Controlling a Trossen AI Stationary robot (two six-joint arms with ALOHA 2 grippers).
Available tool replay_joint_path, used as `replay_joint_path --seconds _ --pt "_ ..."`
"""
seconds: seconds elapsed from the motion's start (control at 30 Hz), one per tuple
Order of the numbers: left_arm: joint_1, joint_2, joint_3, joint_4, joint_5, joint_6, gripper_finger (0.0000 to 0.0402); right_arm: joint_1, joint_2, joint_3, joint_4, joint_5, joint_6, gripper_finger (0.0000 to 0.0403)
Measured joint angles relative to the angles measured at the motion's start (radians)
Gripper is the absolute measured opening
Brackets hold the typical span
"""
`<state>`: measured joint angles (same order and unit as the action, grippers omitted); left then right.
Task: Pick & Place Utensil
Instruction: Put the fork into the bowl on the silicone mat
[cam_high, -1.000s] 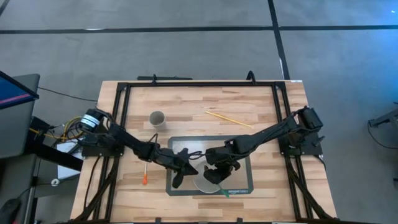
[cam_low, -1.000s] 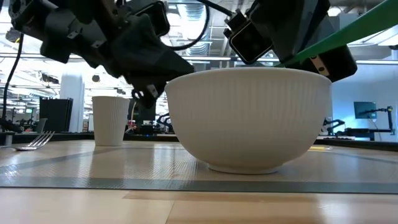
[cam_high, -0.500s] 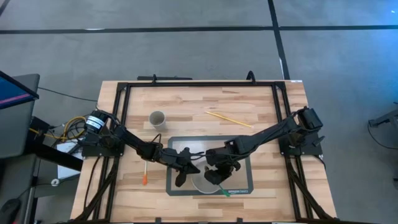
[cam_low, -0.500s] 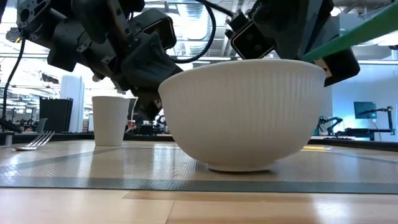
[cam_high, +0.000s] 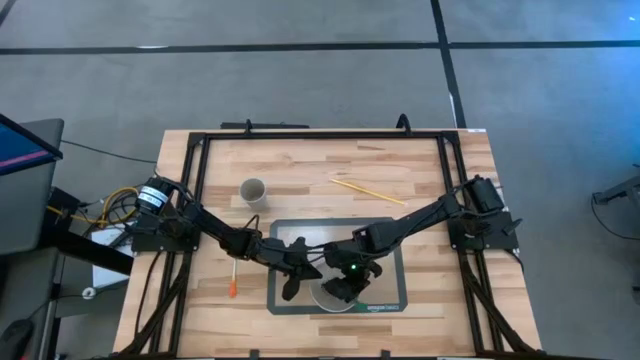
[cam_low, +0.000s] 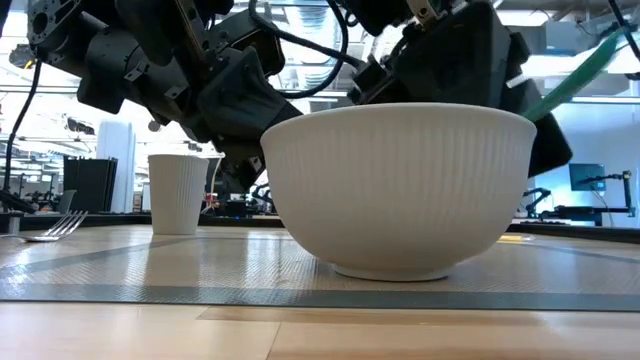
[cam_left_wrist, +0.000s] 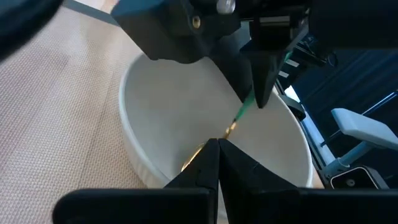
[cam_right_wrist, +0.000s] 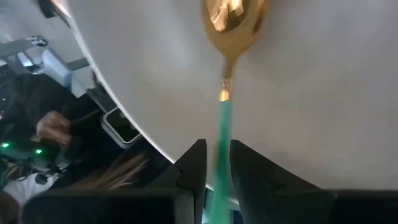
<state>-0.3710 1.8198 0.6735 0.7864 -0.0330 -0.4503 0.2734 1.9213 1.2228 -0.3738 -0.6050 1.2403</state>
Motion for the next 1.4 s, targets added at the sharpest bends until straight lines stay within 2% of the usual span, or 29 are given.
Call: replay_joint_path --seconds 0.33,0.53,0.67,0.87,0.97,1.03,1.13,1.3,1.4 --pt "0.000 0.000 0.000 0.002 0.000 0.000 0.0007 -0.046 -0.042 0.001 -0.010 0.002 -0.052 0.0071" --pt "0.000 -0.003 0.000 0.015 0.000 0.000 0.0006 -0.072 -0.101 0.000 -0.020 0.010 -0.174 0.0071" --pt "0.005 -0.036 0.000 0.015 0.000 0.000 0.0008 -0.085 -0.163 0.000 -0.050 0.103 -0.286 0.0071" --pt "0.027 -0.153 0.000 -0.023 0.001 0.010 0.0006 -0.092 -0.273 0.001 -0.194 0.355 -0.495 0.0066" --pt "0.040 -0.256 0.000 -0.155 -0.017 0.032 0.0007 -0.092 -0.321 0.001 -0.251 0.525 -0.592 0.0064" --pt "0.042 -0.342 0.001 -0.300 -0.089 0.031 0.0006 -0.091 -0.348 0.001 -0.257 0.649 -0.670 0.0064" --pt "0.040 -0.472 0.001 -0.544 -0.210 0.013 0.0005 -0.091 -0.373 0.001 -0.238 0.774 -0.770 0.0063" --pt "0.009 -0.681 0.001 -0.890 -0.277 -0.140 0.0015 -0.114 -0.423 0.001 -0.218 0.799 -0.842 0.0063" --pt "-0.021 -0.769 0.000 -1.000 -0.286 -0.239 0.0025 -0.133 -0.462 0.001 -0.238 0.797 -0.917 0.0063"
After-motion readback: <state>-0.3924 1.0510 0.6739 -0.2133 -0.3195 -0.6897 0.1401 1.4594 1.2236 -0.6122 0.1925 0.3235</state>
